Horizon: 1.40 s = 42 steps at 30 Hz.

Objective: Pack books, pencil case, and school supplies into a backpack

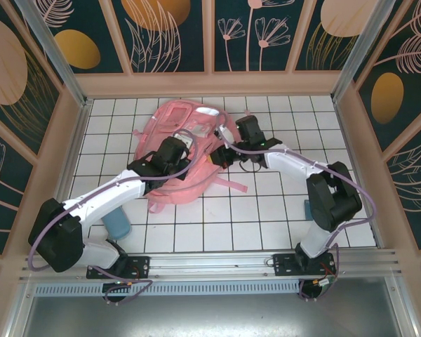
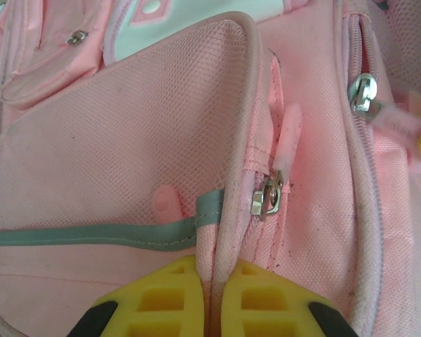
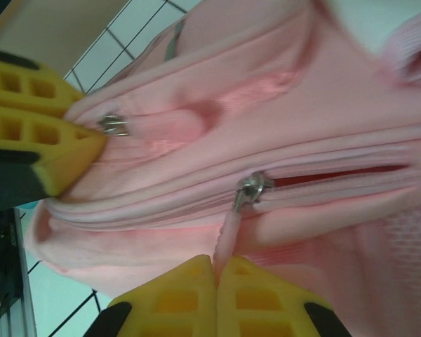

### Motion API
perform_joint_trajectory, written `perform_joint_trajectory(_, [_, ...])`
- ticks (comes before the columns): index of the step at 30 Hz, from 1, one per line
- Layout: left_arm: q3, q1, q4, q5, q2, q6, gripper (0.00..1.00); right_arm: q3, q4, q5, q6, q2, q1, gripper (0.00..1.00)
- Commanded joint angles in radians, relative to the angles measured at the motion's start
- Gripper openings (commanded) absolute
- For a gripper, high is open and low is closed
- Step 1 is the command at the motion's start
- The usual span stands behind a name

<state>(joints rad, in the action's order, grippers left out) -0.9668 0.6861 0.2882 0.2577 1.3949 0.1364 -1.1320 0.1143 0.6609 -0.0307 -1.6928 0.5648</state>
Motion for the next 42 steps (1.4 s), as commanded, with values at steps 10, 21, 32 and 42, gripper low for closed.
perform_joint_trajectory(10, [-0.072,0.003,-0.313,-0.122,0.032,0.085,0.00,0.137,-0.086,-0.008,0.044,0.160,0.136,0.00])
perform_joint_trajectory(21, [-0.282,0.002,-0.336,-0.316,0.233,0.123,0.00,0.189,-0.014,-0.239,-0.018,0.285,0.048,0.00])
perform_joint_trajectory(32, [-0.328,0.002,-0.369,-0.302,0.283,0.143,0.00,0.281,-0.073,-0.169,0.027,0.331,0.118,0.04])
perform_joint_trajectory(42, [-0.219,0.002,-0.383,-0.261,0.199,0.100,0.00,0.400,-0.215,-0.191,0.398,0.484,-0.145,0.49])
